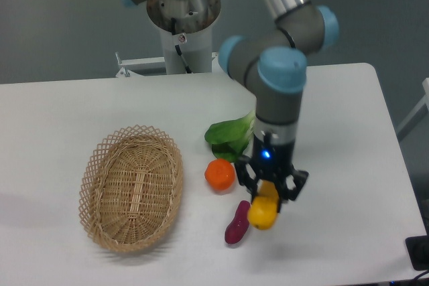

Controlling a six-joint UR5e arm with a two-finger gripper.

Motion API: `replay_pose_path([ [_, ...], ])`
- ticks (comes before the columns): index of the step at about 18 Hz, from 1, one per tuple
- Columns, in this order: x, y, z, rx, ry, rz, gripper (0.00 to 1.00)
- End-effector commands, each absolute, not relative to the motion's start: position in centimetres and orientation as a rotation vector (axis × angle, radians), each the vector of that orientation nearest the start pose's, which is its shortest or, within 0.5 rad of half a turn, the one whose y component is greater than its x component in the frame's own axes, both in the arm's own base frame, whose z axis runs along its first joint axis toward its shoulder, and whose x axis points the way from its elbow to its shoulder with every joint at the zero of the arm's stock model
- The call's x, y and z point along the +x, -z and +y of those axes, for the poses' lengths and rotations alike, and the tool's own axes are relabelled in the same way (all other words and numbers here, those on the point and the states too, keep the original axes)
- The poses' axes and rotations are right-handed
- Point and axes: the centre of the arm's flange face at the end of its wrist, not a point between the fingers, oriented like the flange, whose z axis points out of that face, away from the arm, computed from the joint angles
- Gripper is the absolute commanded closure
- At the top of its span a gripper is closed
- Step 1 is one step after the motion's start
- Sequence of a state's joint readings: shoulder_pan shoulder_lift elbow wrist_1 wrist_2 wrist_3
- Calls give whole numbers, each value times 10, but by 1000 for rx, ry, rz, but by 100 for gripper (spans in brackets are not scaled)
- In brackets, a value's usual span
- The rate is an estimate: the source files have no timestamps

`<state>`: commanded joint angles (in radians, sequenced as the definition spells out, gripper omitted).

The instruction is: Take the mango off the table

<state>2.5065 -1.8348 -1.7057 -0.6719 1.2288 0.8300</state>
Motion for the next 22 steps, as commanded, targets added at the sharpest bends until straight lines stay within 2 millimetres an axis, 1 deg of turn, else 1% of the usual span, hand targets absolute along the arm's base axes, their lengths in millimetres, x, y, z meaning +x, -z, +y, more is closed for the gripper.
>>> replay_pose_path([
  [1, -384, -387, 490, -2560, -221, -22, 52],
  [3, -380, -383, 487, -2566, -213, -21, 52],
  [5, -380, -382, 486, -2567, -211, -27, 53],
  [6, -379, -385, 485, -2564, -215, -28, 53],
  [13, -381, -390, 485, -2557, -227, -27, 53],
  [22, -382, -390, 485, -2558, -229, -26, 53],
])
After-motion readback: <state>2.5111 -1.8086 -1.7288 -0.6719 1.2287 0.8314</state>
